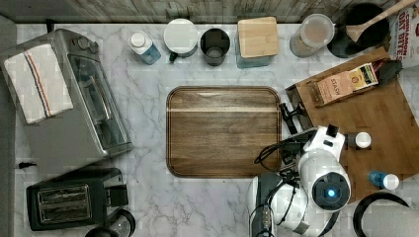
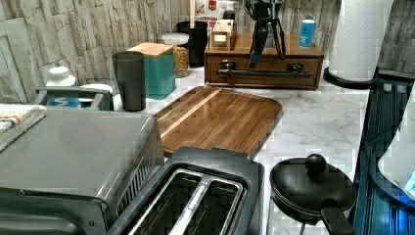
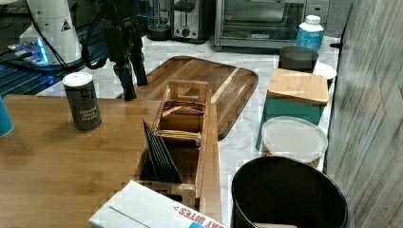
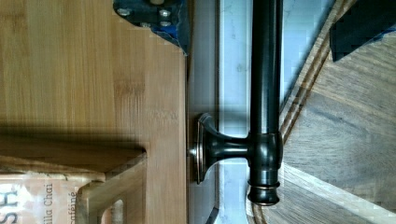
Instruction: Open the drawer.
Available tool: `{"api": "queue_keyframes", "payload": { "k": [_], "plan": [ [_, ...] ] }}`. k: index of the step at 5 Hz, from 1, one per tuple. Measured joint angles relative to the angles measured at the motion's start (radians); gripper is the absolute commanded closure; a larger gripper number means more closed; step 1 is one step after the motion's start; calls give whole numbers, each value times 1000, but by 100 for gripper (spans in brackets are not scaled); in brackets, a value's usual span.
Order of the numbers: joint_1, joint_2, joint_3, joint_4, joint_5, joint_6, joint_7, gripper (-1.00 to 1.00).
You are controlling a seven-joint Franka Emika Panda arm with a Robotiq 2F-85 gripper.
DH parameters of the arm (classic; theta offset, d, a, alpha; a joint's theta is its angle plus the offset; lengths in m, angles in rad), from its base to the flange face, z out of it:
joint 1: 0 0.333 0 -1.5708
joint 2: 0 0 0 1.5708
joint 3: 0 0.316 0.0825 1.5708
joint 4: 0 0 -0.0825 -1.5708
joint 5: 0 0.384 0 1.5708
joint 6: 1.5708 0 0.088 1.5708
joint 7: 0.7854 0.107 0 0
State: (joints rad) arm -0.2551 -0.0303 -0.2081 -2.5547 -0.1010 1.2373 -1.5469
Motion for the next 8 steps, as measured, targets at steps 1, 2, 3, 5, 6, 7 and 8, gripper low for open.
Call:
{"api": "queue_keyframes", "payload": {
  "k": [1, 2, 3, 5, 6, 7, 8],
  "plan": [
    [1, -5, 0, -27, 0, 3, 13, -100],
    [3, 6, -2, -72, 13, 24, 12, -100],
    [1, 42, -2, -111, 27, 110, 11, -100],
    [-7, 118, 0, -115, 216, 188, -221, -100],
    [-5, 116, -18, -102, 160, 122, -221, -100],
    [0, 106, -18, -49, 155, -39, -222, -100],
    [2, 102, -11, 0, 193, -167, -222, -100]
  ]
}}
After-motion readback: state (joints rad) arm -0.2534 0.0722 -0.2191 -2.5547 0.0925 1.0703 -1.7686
